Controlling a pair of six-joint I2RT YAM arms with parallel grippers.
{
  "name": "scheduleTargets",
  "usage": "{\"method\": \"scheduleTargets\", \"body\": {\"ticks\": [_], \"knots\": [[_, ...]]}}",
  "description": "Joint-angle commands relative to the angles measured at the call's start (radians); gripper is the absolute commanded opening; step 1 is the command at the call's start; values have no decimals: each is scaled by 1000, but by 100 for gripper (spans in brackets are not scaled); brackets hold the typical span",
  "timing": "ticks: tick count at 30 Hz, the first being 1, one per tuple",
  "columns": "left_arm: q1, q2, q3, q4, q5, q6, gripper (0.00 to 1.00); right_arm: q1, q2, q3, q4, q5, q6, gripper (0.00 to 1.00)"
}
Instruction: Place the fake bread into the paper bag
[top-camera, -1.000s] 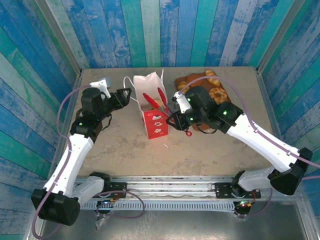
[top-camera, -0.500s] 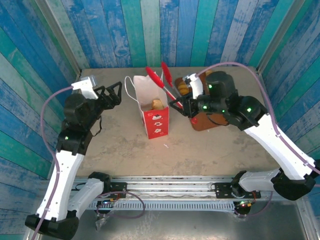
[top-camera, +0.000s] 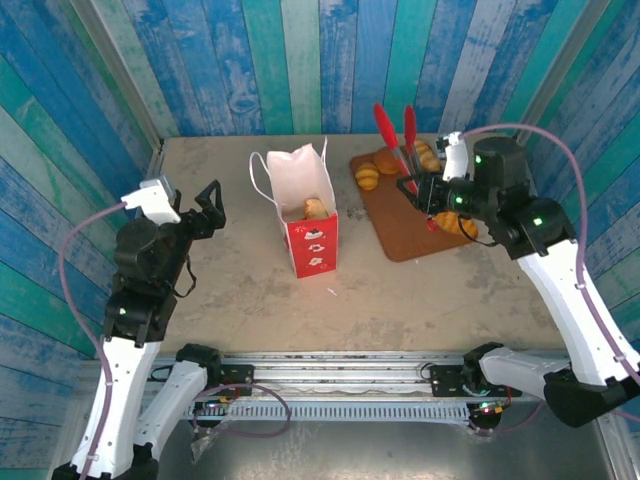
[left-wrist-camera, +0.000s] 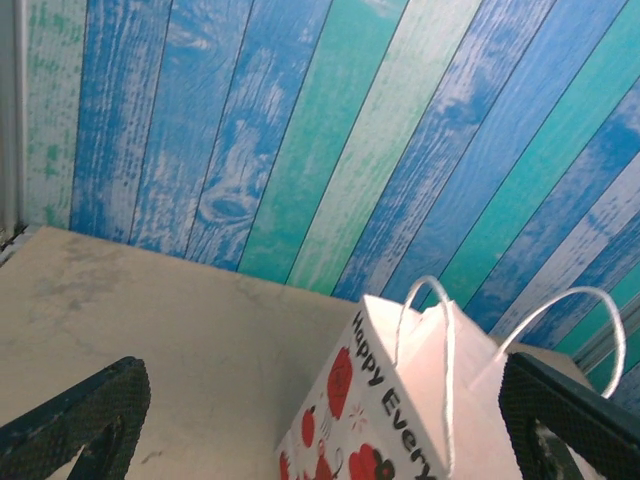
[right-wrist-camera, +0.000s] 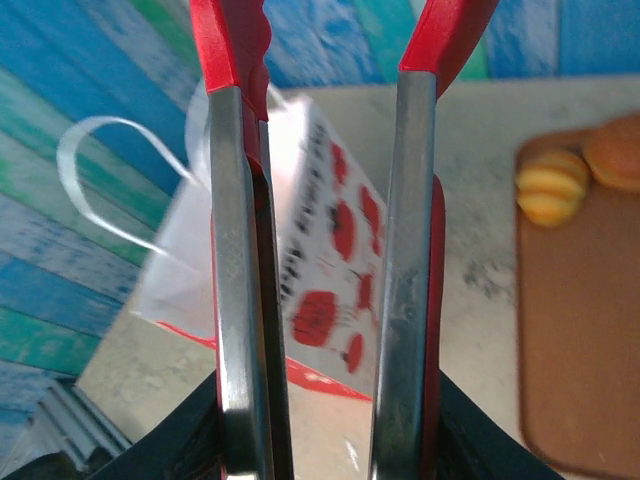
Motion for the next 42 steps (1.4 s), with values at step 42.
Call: {"method": "scheduleTargets", "body": {"ticks": [42], "knots": [[-2,39,-7,-49,-61,91,94,-266,793,325,-462,244,-262,40]]}}
